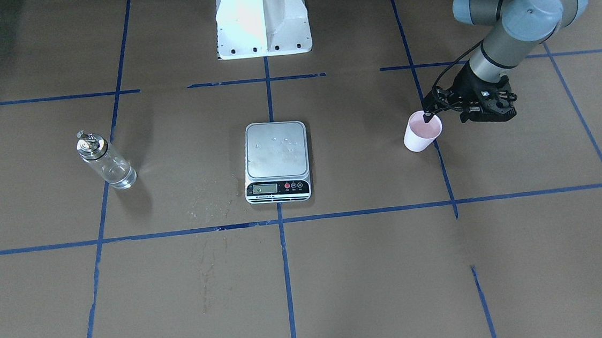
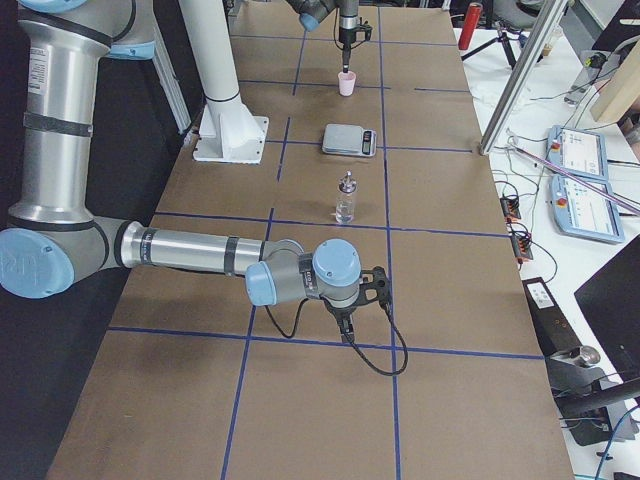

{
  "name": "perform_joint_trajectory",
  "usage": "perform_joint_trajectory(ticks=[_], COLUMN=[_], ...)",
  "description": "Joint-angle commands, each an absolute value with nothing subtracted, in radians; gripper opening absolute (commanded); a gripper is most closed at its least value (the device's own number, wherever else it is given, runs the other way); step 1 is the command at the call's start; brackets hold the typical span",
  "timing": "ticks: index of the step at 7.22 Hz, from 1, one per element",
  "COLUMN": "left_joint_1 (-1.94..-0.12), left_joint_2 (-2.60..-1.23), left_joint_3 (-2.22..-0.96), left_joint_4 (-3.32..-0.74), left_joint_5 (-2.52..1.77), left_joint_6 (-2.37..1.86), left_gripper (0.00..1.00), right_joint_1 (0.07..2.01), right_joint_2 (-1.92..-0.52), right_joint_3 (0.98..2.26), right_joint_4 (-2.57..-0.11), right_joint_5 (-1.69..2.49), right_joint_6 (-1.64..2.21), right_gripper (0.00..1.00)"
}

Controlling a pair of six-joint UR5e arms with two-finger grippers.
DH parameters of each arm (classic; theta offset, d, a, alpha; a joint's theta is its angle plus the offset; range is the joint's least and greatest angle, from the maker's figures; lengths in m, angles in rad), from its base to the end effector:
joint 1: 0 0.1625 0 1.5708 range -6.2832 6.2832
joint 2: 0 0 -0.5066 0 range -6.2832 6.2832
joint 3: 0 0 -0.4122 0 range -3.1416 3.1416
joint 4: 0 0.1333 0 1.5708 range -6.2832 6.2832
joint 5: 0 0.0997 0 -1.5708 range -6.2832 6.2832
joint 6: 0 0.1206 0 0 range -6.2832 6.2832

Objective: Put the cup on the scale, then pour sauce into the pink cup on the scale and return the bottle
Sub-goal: 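Lower the left gripper and grasp the pink paper cup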

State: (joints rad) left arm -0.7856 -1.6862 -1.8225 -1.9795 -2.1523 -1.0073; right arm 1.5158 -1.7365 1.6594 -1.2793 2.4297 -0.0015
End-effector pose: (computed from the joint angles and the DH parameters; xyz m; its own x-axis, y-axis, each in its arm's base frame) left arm 0.3660 -0.4610 0.5199 0.5971 0.0341 -0.8015 0.0002 0.9991 0.0426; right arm 0.0177 -0.4432 0.7497 0.6433 -0.1982 0.7395 0.0547 0.9753 0.2139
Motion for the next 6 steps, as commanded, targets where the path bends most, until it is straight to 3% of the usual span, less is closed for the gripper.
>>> perform_joint_trajectory(ticks=[1, 3, 4, 6], left_joint_1=[-0.776, -0.773, -0.767, -0.767], left_joint_2=[-1.721, -1.721, -1.721, -1.720], left_joint_3=[-1.781, -1.781, -1.782, -1.787], left_joint_4=[-1.980, -1.979, -1.979, -1.977], left_joint_5=[-2.148, -2.148, -2.148, -2.148], left_joint_6=[-1.006, -1.006, -1.006, -1.006], left_gripper=[0.91, 0.15, 0.00, 0.00], right_joint_1=[1.516, 1.516, 1.516, 1.516], right_joint_2=[-1.736, -1.736, -1.736, -1.736], right_joint_3=[1.660, 1.658, 1.658, 1.660], right_joint_4=[-1.279, -1.279, -1.279, -1.278], right_joint_5=[2.430, 2.431, 2.431, 2.431], right_joint_6=[-0.002, 0.002, 0.002, 0.000], right_gripper=[1.00, 1.00, 1.00, 1.00])
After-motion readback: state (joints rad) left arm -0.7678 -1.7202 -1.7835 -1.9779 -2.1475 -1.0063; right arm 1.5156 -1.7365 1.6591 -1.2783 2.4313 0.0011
